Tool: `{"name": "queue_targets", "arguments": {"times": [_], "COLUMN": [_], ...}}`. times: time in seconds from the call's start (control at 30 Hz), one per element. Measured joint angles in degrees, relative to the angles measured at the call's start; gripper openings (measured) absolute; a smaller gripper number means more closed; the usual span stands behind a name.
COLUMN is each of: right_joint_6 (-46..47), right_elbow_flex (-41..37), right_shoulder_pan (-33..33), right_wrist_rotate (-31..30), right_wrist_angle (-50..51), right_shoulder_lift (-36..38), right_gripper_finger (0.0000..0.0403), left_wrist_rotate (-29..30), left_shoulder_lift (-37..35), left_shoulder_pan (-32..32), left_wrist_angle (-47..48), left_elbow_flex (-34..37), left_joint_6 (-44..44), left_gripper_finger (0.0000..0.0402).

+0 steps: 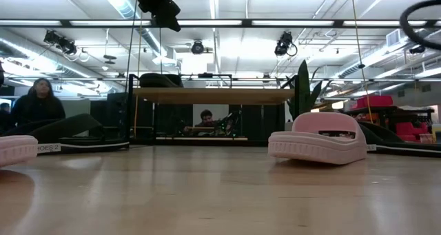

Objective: Pick and place slides into the shelf
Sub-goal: Put the bottom black slide on the shelf

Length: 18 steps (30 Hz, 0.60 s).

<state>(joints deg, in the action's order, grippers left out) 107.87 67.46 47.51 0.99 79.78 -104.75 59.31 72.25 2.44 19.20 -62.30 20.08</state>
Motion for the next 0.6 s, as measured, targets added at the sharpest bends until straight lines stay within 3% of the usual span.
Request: {"name": "queue_targets", "arguments": {"times": [0.3,0.5,0.6], "right_joint_6": [-2.89,-1.16,-1.05], "right_elbow_flex": [-4.80,1.26,6.46], "right_shoulder_pan": [-1.01,-1.03,-1.01], "right_wrist_rotate": [-1.01,-6.15,-11.73], "right_wrist_angle": [-0.25,0.60,0.33], "right_shoulder_lift": [0.11,-0.15,-0.15], "right_gripper_finger": [0.0019,0.0019,0.0011], "left_wrist_rotate": [0.00,0.00,0.02], "left_shoulder_lift": [0.00,0.00,0.02], "left_shoulder_pan": [0.00,0.00,0.00], "left_wrist_angle": [-0.02,0.81,0.83], "left_elbow_flex": [0.00,0.02,0.02], "left_joint_6": [0.00,0.00,-0.02], "left_gripper_finger": [0.0173,0.0174,0.0172]}}
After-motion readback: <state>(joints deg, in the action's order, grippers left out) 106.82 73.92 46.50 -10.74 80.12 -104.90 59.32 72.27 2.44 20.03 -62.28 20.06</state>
